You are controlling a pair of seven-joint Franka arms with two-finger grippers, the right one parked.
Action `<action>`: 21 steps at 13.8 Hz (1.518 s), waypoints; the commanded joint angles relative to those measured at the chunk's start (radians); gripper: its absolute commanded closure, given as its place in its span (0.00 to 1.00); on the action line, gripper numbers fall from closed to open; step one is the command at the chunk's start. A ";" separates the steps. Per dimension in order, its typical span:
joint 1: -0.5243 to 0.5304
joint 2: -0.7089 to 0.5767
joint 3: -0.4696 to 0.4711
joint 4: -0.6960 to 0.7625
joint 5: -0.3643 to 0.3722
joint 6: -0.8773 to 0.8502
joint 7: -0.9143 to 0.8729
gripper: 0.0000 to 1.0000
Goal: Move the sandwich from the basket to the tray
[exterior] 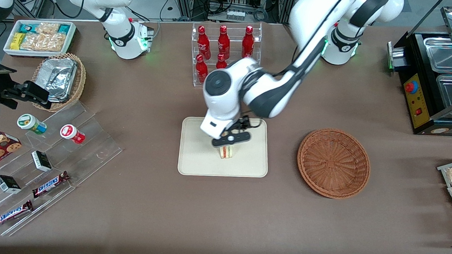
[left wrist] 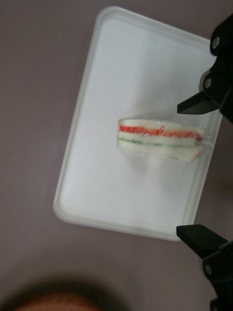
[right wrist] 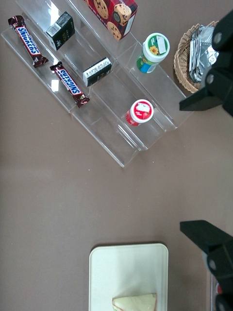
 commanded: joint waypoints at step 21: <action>0.687 -0.765 0.122 -0.505 -0.175 -0.309 1.028 0.00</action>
